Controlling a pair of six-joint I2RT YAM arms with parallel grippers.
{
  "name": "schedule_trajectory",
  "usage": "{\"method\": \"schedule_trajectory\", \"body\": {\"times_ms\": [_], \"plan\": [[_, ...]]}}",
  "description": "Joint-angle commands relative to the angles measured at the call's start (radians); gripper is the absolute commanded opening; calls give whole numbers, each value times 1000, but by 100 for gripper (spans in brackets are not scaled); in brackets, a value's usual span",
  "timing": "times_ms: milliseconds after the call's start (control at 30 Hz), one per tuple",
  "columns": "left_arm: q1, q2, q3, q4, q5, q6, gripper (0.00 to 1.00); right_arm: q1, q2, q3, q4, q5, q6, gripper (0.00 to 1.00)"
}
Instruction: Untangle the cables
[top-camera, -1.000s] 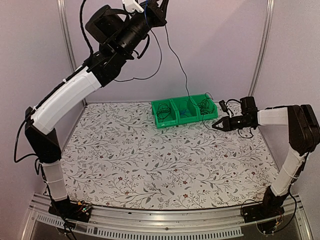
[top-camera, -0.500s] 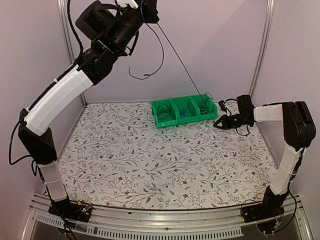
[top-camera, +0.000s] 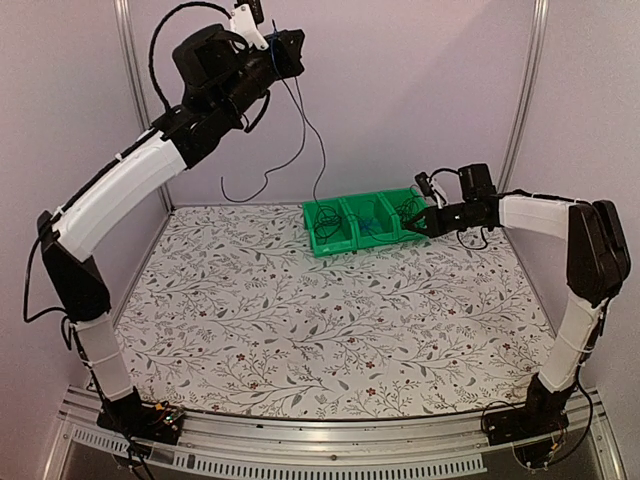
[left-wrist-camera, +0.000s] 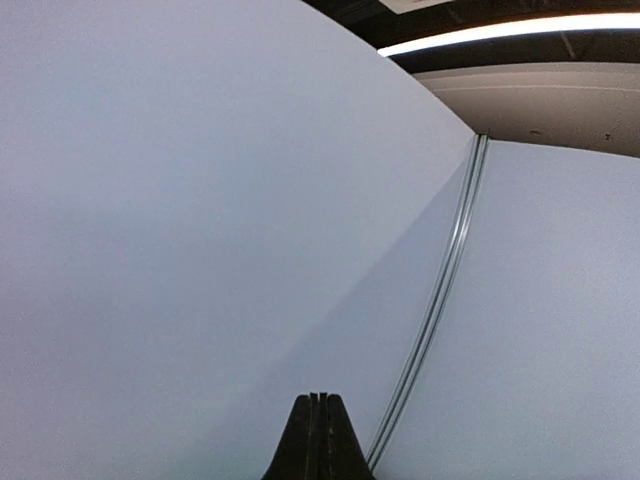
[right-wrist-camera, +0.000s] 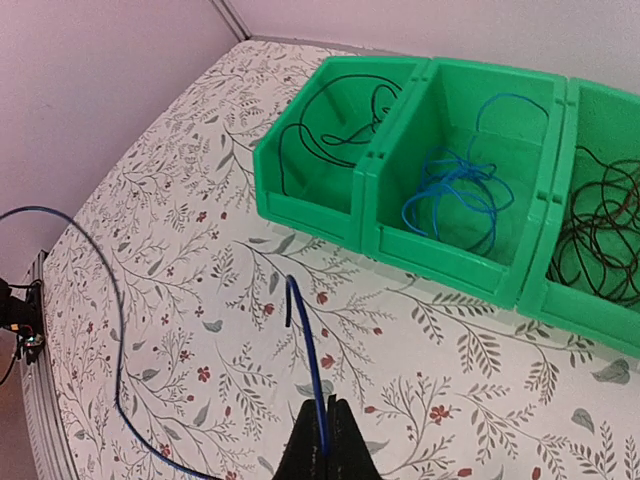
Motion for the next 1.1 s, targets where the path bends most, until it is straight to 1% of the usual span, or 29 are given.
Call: {"method": "schedule_trajectory", "body": {"times_ms": [0, 133, 200, 333, 433, 533, 567, 667, 767, 833, 900, 1000, 1067], "plan": [[36, 91, -64, -53, 126, -133, 0, 80, -23, 124, 10, -35, -14, 0], [59, 145, -101, 37, 187, -110, 0, 113, 88, 293, 7, -23, 17, 0], [77, 179, -111, 77, 204, -128, 0, 128, 175, 402, 13, -12, 35, 0], [118, 257, -144, 218, 247, -199, 0, 150, 326, 573, 45, 8, 76, 0], [142, 358, -123, 313, 261, -256, 0, 165, 436, 667, 77, 33, 81, 0], [160, 468, -63, 390, 265, -298, 0, 173, 516, 735, 121, 58, 82, 0], [165, 508, -41, 412, 286, -313, 0, 173, 551, 757, 135, 64, 85, 0], [186, 634, 50, 452, 318, -400, 0, 176, 610, 796, 192, 95, 89, 0], [201, 755, 199, 445, 336, -459, 0, 177, 630, 801, 247, 128, 89, 0], [202, 806, 277, 445, 346, -482, 0, 177, 633, 800, 259, 140, 89, 0], [198, 817, 312, 467, 353, -492, 0, 178, 630, 802, 261, 136, 120, 0], [186, 774, 303, 508, 354, -489, 0, 177, 603, 797, 278, 96, 151, 0], [181, 741, 287, 538, 354, -506, 0, 178, 580, 795, 292, 96, 167, 0]]}}
